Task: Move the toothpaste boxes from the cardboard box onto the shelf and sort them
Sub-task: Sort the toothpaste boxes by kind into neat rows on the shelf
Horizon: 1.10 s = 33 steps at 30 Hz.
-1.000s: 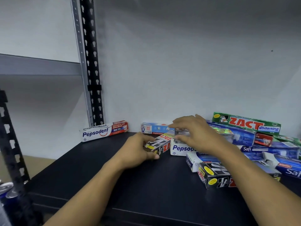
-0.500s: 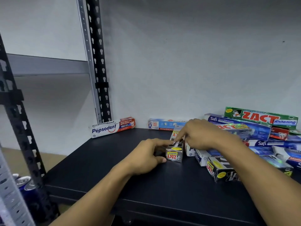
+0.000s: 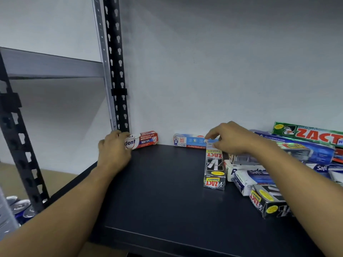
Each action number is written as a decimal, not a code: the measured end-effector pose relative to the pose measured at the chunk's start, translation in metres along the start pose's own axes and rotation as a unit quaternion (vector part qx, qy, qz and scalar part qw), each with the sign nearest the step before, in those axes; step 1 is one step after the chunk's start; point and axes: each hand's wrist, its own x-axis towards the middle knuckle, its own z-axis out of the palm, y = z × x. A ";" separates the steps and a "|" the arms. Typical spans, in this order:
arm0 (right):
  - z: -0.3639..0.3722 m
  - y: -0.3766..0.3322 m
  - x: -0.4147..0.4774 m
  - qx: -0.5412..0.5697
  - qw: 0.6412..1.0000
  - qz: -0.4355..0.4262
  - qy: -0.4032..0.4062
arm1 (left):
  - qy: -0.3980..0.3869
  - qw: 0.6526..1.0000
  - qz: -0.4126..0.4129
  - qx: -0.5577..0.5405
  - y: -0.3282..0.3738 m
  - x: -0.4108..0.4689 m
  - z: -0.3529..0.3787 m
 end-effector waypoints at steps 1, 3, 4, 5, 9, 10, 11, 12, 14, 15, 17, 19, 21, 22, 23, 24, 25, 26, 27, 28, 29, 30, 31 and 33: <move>0.001 0.001 0.013 -0.017 1.000 0.005 -0.013 | -0.015 0.999 -0.038 0.003 -0.006 0.003 0.001; 0.004 0.003 0.038 -0.040 0.998 0.026 -0.046 | -0.056 0.994 -0.099 -0.002 -0.011 0.007 0.003; 0.008 0.004 0.049 -0.047 0.996 0.040 -0.059 | -0.070 0.992 -0.107 -0.004 -0.012 0.009 0.004; 0.011 0.005 0.058 -0.055 0.995 0.049 -0.071 | -0.076 0.991 -0.108 -0.009 -0.012 0.010 0.004; 0.018 0.003 0.075 -0.053 0.992 0.066 -0.095 | -0.047 0.990 -0.098 -0.085 -0.017 0.011 0.003; 0.020 0.002 0.075 -0.056 0.991 0.071 -0.096 | -0.045 0.989 -0.088 -0.110 -0.018 0.010 0.002; 0.022 0.002 0.076 -0.067 0.990 0.077 -0.097 | -0.045 0.987 -0.075 -0.133 -0.019 0.009 0.001; 0.025 0.002 0.075 -0.077 0.989 0.084 -0.092 | -0.046 0.986 -0.063 -0.146 -0.018 0.007 -0.001; 0.030 0.005 0.073 -0.085 0.988 0.107 -0.072 | -0.038 0.986 -0.043 -0.156 -0.016 0.003 -0.005; 0.032 0.007 0.071 -0.076 0.989 0.114 -0.062 | -0.031 0.986 -0.035 -0.160 -0.014 0.001 -0.007; 0.032 0.008 0.064 -0.051 0.990 0.119 -0.055 | -0.019 0.984 -0.019 -0.174 -0.011 -0.004 -0.011; 0.032 0.008 0.055 -0.031 0.989 0.131 -0.060 | -0.022 0.980 -0.008 -0.198 -0.008 -0.008 -0.015; 0.031 0.008 0.048 -0.026 0.988 0.138 -0.063 | -0.037 0.974 0.001 -0.221 -0.004 -0.013 -0.017; 0.030 0.009 0.045 -0.032 0.987 0.141 -0.065 | -0.045 0.972 0.007 -0.230 -0.002 -0.015 -0.018; 0.029 0.010 0.043 -0.036 0.987 0.143 -0.065 | -0.052 0.970 0.011 -0.239 -0.001 -0.017 -0.018; 0.027 0.010 0.040 -0.046 0.986 0.147 -0.067 | -0.060 0.966 0.010 -0.250 0.000 -0.018 -0.019; 0.026 0.011 0.038 -0.054 0.985 0.151 -0.066 | -0.067 0.962 0.006 -0.263 0.000 -0.018 -0.019; 0.023 0.011 0.035 -0.062 0.983 0.159 -0.069 | -0.074 0.959 0.001 -0.273 -0.001 -0.018 -0.019; 0.021 0.011 0.033 -0.066 0.981 0.168 -0.071 | -0.080 0.957 -0.002 -0.280 -0.002 -0.017 -0.019; 0.020 0.008 0.030 -0.074 0.979 0.178 -0.072 | -0.086 0.954 -0.005 -0.286 -0.004 -0.016 -0.018; 0.020 0.005 0.028 -0.092 0.977 0.181 -0.062 | -0.091 0.951 -0.010 -0.295 -0.005 -0.015 -0.018; 0.018 0.000 0.024 -0.113 0.977 0.176 -0.043 | -0.096 0.947 -0.017 -0.305 -0.006 -0.014 -0.018; 0.019 -0.007 0.023 -0.124 0.980 0.157 -0.013 | -0.098 0.943 -0.023 -0.316 -0.007 -0.013 -0.018; 0.021 -0.027 0.021 -0.061 0.994 0.079 0.050 | -0.093 0.932 -0.033 -0.349 -0.008 -0.012 -0.018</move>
